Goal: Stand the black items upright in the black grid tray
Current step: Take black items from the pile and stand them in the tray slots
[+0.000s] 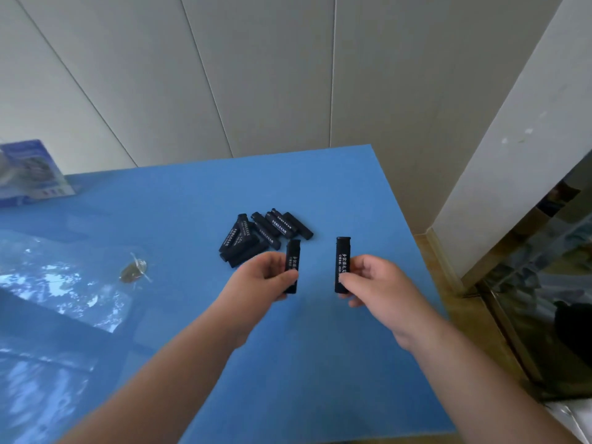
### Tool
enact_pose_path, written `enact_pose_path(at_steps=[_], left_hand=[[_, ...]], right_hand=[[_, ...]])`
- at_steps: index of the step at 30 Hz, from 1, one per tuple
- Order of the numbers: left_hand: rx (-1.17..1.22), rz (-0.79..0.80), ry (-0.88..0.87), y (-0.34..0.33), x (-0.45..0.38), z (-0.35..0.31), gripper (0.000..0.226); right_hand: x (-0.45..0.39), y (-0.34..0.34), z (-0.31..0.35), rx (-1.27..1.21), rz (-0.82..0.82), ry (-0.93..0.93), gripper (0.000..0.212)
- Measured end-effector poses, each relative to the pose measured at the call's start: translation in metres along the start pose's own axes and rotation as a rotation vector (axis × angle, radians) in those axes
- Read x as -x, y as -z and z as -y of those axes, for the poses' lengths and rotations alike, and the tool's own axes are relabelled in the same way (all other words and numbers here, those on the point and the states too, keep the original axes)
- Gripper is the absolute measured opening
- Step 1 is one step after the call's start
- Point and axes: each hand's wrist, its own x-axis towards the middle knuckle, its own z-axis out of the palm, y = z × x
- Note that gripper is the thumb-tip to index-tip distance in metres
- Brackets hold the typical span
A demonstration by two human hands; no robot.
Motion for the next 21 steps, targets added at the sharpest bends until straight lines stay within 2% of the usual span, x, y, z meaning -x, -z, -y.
enact_pose_path(at_steps=[6,12,16,21], left_hand=[[0.141,-0.117,-0.024,0.035,0.022,0.003,0.009],[0.287,-0.298,-0.030,0.085,0.055,0.022,0.014],[0.313,-0.362,-0.019,0.127,0.087,0.042,0.014],[0.306,-0.447,0.007,0.185,0.148,0.070,0.013]], right_hand=[[-0.004,-0.039,0.025,-0.019,0.110,0.035,0.012],[0.001,-0.100,0.046,0.073,0.258,0.115,0.009],[0.016,-0.149,0.054,0.159,0.370,0.132,0.010],[0.052,-0.220,0.060,0.257,0.550,0.197,0.021]])
